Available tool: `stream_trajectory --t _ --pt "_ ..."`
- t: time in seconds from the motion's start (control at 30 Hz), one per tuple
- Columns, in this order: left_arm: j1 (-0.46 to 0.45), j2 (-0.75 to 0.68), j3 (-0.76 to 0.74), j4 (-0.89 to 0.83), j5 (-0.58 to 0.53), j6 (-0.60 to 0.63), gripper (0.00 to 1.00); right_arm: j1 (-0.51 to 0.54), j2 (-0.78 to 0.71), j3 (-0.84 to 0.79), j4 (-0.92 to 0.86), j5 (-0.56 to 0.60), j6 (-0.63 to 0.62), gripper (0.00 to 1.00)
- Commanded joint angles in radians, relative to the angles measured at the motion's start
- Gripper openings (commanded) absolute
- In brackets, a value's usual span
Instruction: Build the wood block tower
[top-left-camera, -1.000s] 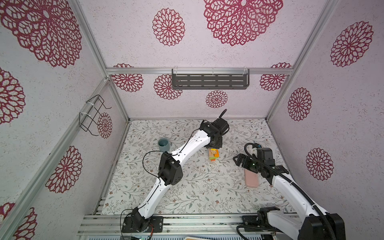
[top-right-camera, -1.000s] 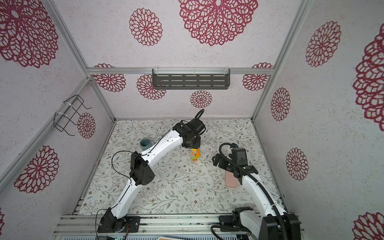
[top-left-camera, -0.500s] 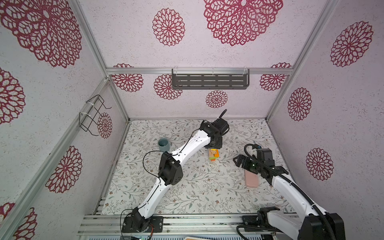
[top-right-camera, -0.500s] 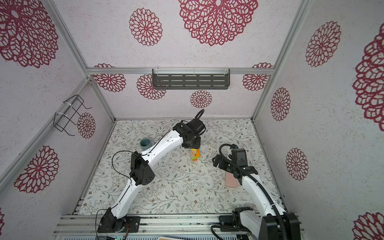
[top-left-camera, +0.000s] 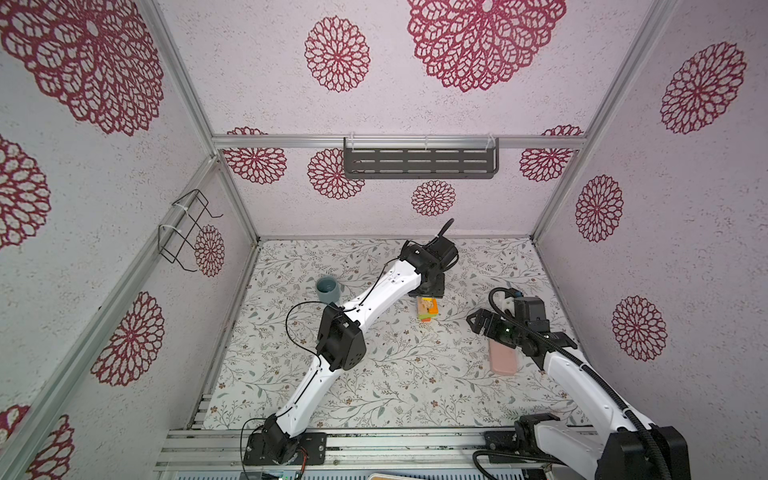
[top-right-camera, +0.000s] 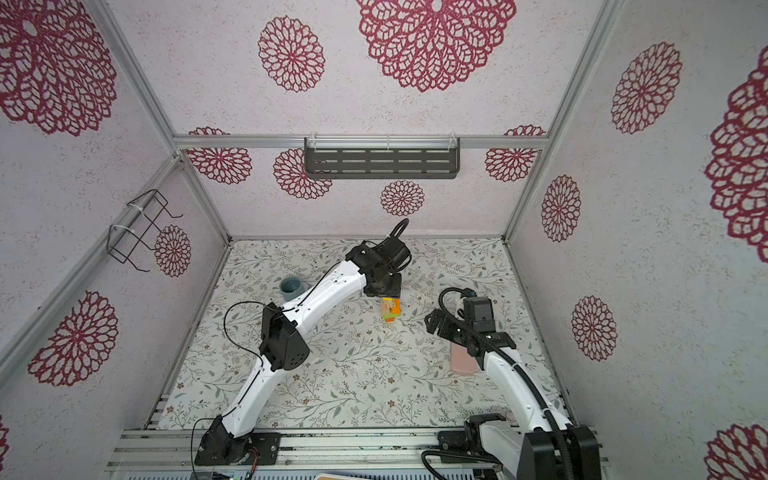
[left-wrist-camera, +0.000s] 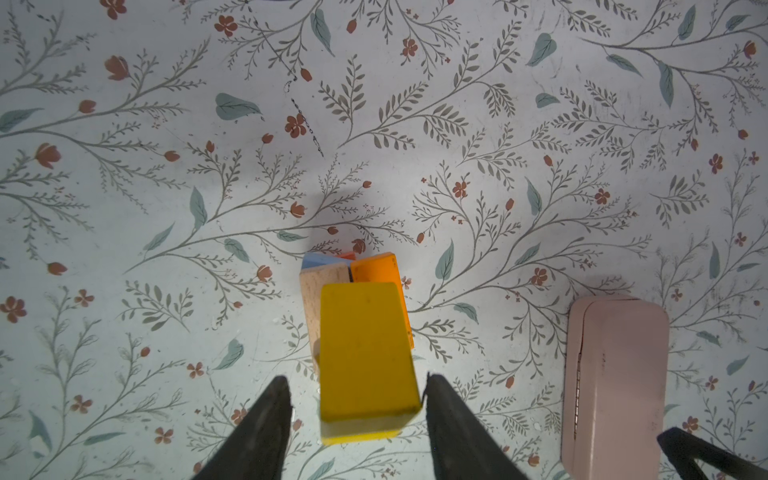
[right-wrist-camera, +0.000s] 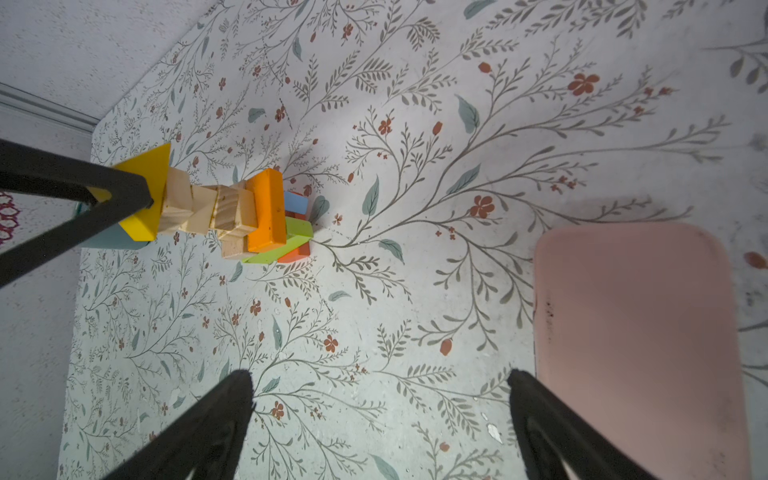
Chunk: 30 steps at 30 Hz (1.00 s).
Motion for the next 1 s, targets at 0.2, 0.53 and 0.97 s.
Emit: stream_trajectory --t 0.2,0.53,0.97 --pt "0.000 -0.038 0.015 0.032 -0.040 0.028 0.69 -0.006 -0.035 0.013 -0.010 -0.009 -0.022 0.99" --pt "0.013 -0.186 -0.005 0.036 -0.129 0.158 0.97 -0.008 -0.075 0.018 -0.005 0.023 0.006 0.99" --pt "0.259 -0.871 -0.666 0.274 -0.145 0.246 0.97 -0.006 -0.107 0.245 -0.123 0.213 -0.047 0.99"
